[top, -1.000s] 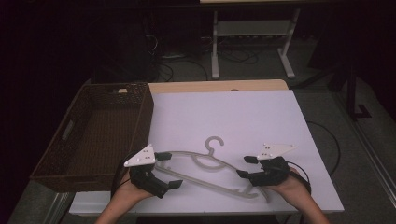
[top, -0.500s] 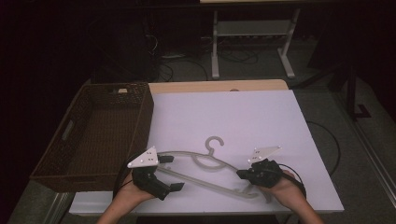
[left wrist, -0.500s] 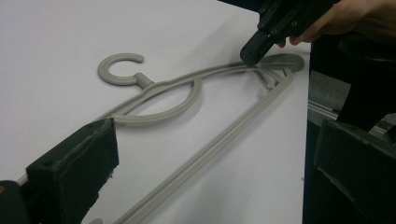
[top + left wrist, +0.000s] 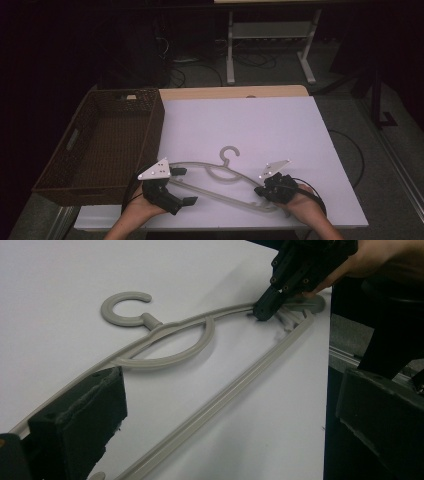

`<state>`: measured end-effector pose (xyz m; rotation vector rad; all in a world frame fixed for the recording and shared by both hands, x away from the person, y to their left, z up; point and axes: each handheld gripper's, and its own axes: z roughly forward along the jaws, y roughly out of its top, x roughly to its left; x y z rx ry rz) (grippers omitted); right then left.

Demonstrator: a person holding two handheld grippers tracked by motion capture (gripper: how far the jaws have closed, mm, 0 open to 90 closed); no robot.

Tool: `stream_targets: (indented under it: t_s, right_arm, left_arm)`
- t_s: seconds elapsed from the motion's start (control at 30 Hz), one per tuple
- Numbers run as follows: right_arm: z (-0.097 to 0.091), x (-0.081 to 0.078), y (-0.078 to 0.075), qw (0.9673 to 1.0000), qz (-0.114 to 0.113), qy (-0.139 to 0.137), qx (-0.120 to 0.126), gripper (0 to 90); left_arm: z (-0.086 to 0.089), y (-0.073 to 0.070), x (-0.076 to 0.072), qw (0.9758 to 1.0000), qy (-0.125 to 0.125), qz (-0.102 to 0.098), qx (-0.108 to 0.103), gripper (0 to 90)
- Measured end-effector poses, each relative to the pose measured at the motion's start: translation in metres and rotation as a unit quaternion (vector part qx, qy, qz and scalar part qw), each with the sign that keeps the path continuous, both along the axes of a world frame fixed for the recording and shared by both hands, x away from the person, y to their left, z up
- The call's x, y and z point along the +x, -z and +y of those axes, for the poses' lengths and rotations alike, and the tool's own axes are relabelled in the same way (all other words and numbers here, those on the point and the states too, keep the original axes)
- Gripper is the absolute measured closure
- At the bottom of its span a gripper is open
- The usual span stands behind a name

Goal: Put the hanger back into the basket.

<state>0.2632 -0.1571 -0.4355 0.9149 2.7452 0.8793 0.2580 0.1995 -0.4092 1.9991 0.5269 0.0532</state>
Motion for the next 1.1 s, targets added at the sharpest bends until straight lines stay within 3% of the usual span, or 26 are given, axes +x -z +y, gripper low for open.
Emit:
stream_targets:
  t_s: [0.2,0.5,0.73,0.77,1.1]
  right_arm:
    - [-0.004,0.002,-0.001,0.9997,-0.011,0.016,-0.016,89.5]
    - [-0.025,0.02,-0.002,0.9971,-0.022,0.06,-0.041,89.5]
    - [-0.042,0.044,-0.003,0.9926,-0.039,0.099,-0.058,89.6]
    - [-0.048,0.051,-0.004,0.991,-0.038,0.116,-0.055,89.6]
    - [-0.07,0.08,-0.004,0.9866,-0.052,0.146,-0.049,89.6]
  left_arm:
    - [0.0,-0.001,0.0,1.0,0.002,-0.001,0.001,0.0]
    - [-0.001,0.0,0.0,1.0,0.002,0.0,-0.001,0.0]
    - [-0.002,0.0,0.0,1.0,0.004,0.002,-0.002,0.0]
    - [-0.002,0.0,0.0,1.0,0.004,0.002,-0.002,0.0]
    - [-0.002,0.0,0.001,1.0,0.009,0.001,0.002,0.0]
